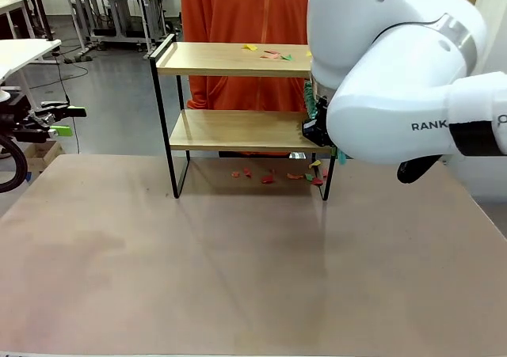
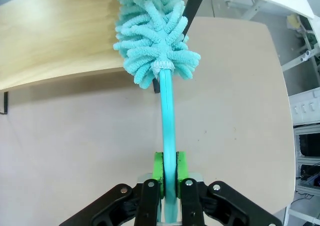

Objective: Clean the shelf.
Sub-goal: Clean the specific section of the Shelf indicated by the human with the Duster.

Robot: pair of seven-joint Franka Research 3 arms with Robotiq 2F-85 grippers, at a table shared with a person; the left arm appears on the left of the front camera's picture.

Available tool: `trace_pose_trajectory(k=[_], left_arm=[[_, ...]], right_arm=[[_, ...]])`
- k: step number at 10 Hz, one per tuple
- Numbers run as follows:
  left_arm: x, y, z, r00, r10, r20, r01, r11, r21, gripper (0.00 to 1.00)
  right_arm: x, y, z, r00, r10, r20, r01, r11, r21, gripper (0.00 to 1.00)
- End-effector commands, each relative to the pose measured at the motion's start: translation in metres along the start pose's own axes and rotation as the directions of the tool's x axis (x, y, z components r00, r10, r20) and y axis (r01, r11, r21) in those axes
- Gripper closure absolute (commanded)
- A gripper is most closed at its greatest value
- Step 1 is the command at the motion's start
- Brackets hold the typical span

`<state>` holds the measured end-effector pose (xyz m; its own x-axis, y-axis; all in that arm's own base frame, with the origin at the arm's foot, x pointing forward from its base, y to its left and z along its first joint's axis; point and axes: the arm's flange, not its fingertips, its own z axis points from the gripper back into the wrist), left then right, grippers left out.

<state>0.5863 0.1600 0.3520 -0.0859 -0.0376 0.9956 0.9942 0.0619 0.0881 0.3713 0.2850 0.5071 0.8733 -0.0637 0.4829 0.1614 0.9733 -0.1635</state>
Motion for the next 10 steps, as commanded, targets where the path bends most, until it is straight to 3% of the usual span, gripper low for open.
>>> trace_pose_trajectory(k=[1,5,10], left_arm=[[0.002,0.000,0.001,1.000,-0.003,-0.001,0.003,1.000,-0.001,0.00],[0.002,0.000,0.001,1.000,-0.003,-0.001,0.003,1.000,-0.001,0.00],[0.002,0.000,0.001,1.000,-0.003,-0.001,0.003,1.000,-0.001,0.00]], right_arm=[[-0.004,-0.007,0.011,0.997,0.071,0.007,-0.071,0.996,0.051,0.87],[-0.013,-0.028,0.028,0.964,0.266,0.003,-0.262,0.946,0.189,0.87],[-0.021,-0.056,0.072,0.841,0.536,0.071,-0.512,0.747,0.424,0.87]])
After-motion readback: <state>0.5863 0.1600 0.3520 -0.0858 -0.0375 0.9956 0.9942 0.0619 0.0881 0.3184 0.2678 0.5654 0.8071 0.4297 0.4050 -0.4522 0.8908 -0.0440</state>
